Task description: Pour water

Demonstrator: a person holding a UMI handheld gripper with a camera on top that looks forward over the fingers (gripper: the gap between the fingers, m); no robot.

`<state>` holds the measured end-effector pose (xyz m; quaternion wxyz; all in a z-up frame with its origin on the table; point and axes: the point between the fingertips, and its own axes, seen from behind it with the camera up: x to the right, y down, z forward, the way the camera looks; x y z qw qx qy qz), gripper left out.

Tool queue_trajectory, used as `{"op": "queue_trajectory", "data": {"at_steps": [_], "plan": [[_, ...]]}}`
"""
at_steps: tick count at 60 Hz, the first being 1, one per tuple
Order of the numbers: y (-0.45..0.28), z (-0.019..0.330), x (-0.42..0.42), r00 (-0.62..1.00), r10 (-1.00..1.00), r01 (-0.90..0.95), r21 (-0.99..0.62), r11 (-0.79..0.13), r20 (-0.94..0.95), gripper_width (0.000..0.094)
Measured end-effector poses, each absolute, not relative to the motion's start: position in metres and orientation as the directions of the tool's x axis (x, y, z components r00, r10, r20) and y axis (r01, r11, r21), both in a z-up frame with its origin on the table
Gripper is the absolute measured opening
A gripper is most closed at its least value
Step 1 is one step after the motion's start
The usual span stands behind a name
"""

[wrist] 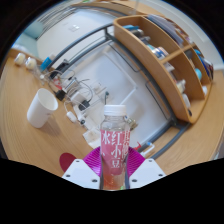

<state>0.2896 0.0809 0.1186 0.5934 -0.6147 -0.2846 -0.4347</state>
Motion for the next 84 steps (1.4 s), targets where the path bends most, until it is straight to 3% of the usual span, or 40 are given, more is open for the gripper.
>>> {"op": "queue_trajectory", "data": {"at_steps": [14,28,39,52,59,68,76,84], "plan": [[0.105,0.125,0.210,-0.068,-0.104,0.992,0.057,-0.108,0.992,0.0292],[0.119,0.126,0.173,-0.553,-0.094,0.832,0.543,-0.113,0.828,0.0289],[0.124,0.120,0.164,-0.697,-0.070,0.716,0.688,-0.119,0.713,0.0290],[0.130,0.112,0.170,-0.727,-0.035,0.683,0.716,-0.142,0.686,0.0292],[0.130,0.114,0.168,-0.672,-0.063,0.739,0.664,-0.117,0.738,0.0292],[0.119,0.142,0.175,-0.421,-0.135,0.906,0.410,-0.106,0.897,0.0291],[0.106,0.151,0.198,0.025,-0.140,0.997,-0.035,-0.068,0.990,0.0293],[0.097,0.143,0.217,0.517,-0.125,0.854,-0.520,0.015,0.847,0.0293]]}}
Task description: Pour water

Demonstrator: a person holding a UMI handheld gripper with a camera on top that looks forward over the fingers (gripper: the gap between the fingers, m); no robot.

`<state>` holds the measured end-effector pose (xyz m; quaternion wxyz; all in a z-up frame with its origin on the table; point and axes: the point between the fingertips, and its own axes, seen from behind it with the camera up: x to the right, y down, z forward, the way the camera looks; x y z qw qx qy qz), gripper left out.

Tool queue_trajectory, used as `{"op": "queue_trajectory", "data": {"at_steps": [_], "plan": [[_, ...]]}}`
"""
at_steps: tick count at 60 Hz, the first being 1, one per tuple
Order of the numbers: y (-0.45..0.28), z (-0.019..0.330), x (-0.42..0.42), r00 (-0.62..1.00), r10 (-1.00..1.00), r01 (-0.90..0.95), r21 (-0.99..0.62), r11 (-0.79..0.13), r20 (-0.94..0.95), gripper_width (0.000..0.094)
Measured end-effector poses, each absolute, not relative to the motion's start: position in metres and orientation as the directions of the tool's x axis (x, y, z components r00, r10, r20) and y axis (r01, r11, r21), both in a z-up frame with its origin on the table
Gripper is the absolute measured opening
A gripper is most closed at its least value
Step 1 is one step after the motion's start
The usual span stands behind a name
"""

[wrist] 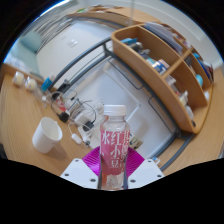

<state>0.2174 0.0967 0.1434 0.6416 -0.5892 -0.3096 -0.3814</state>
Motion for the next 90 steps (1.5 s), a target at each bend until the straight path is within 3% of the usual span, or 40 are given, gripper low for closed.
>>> {"op": "queue_trajectory", "data": {"at_steps": [6,13,21,32,41,54,62,90], "plan": [[0.097,0.126,0.234,0.772,-0.072,0.635,-0.772,0.034,0.632,0.0291],[0.106,0.100,0.247,0.908,-0.034,0.417,-0.909,0.018,0.417,0.0290],[0.118,0.087,0.258,0.956,0.000,0.293,-0.956,0.022,0.293,0.0290],[0.128,0.065,0.270,0.961,-0.017,0.277,-0.961,0.000,0.277,0.0312],[0.125,0.067,0.275,0.972,-0.030,0.235,-0.972,0.023,0.234,0.0322],[0.124,0.066,0.276,0.975,-0.035,0.222,-0.975,0.024,0.221,0.0480],[0.106,0.063,0.274,0.970,-0.044,0.239,-0.971,-0.005,0.239,0.0885],[-0.025,0.053,0.232,0.972,-0.151,0.182,-0.983,0.005,0.179,0.0864]]}}
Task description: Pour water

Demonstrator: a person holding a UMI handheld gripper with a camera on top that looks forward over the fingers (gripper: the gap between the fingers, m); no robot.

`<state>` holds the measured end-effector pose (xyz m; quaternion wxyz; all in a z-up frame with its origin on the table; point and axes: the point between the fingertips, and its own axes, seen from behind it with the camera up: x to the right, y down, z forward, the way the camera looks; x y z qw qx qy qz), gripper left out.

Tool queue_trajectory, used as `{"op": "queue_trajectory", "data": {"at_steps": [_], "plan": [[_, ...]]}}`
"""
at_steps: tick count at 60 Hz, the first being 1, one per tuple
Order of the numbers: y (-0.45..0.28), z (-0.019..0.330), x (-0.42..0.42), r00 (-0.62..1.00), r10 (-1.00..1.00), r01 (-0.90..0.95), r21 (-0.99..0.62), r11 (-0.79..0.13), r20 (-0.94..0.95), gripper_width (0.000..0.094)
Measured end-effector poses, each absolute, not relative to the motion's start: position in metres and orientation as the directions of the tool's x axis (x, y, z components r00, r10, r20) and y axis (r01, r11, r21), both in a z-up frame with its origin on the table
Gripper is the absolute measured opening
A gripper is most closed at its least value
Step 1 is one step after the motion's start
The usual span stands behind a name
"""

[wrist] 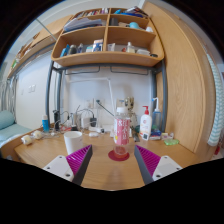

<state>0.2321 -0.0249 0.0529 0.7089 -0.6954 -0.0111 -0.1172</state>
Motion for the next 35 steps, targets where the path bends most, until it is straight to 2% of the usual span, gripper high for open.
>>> {"op": "queue_trajectory", "data": {"at_steps": [23,35], "plan": [[-0.061,0.067,0.227,0.973,-0.161,0.179,-0.982,0.061,0.167,0.0868],[-0.061,0.066,0.233,0.973,-0.164,0.172,-0.984,0.053,0.161,0.0861]]}}
